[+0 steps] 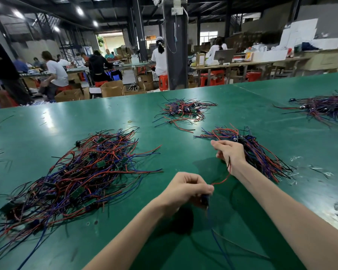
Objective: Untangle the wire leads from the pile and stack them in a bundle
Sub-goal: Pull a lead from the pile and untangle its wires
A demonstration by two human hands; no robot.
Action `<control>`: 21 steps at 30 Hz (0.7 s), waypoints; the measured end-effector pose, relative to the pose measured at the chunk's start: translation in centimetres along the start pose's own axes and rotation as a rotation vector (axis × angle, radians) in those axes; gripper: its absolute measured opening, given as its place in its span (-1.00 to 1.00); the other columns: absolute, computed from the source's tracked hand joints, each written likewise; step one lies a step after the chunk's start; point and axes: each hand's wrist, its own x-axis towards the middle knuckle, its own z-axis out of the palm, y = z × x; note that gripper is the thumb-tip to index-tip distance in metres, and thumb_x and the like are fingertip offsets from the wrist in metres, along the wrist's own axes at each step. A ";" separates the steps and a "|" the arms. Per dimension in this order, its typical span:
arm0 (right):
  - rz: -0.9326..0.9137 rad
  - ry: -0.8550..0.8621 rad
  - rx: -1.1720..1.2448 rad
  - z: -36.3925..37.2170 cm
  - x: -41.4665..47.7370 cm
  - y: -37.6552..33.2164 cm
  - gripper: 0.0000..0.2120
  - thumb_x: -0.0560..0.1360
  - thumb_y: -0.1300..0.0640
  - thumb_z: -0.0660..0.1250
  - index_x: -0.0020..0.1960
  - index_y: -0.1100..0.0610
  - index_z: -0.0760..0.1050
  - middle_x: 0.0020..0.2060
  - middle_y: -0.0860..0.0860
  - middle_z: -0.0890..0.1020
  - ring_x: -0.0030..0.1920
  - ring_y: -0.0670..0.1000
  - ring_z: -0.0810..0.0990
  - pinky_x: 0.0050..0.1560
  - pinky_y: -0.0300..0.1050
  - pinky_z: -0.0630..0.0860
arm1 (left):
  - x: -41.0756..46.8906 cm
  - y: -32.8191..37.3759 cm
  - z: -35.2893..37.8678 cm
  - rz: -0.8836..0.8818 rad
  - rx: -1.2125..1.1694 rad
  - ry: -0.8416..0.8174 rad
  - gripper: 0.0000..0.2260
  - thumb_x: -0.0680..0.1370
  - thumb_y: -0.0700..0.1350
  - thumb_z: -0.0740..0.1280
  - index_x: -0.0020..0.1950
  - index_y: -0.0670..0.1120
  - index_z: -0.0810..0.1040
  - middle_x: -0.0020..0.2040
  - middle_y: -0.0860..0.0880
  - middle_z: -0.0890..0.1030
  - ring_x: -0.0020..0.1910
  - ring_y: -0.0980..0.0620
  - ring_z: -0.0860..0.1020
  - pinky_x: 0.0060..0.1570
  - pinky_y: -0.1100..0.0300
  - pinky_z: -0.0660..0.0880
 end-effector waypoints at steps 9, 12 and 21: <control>0.317 -0.121 0.414 1.0 -1.9 -2.0 -0.74 0.62 0.13 0.18 -0.17 0.25 0.46 -0.32 0.11 0.49 -0.37 -0.01 0.44 -0.45 -0.26 0.51 | 0.5 0.3 -3.9 0.084 -0.121 0.214 -0.74 0.47 -0.27 0.38 -0.42 -0.11 0.56 -0.43 -0.09 0.45 -0.50 0.08 0.43 -0.45 0.23 0.50; 0.285 -0.269 0.204 2.4 -3.8 -2.4 -0.77 0.57 0.17 0.25 -0.21 0.25 0.49 -0.37 0.08 0.47 -0.48 -0.06 0.41 -0.49 -0.28 0.47 | 0.7 0.1 -4.4 0.109 -0.142 0.337 -0.79 0.48 -0.25 0.39 -0.37 -0.13 0.60 -0.41 -0.09 0.44 -0.51 0.12 0.41 -0.46 0.24 0.50; 0.185 -0.656 -0.002 5.0 -7.9 -1.9 -0.86 0.34 0.14 0.48 -0.28 0.22 0.60 -0.37 0.09 0.58 -0.38 -0.05 0.44 -0.31 -0.25 0.44 | 0.7 -0.2 -4.5 0.100 -0.070 0.393 -0.88 0.49 -0.26 0.38 -0.25 -0.20 0.62 -0.50 0.05 0.50 -0.50 0.15 0.36 -0.39 0.21 0.45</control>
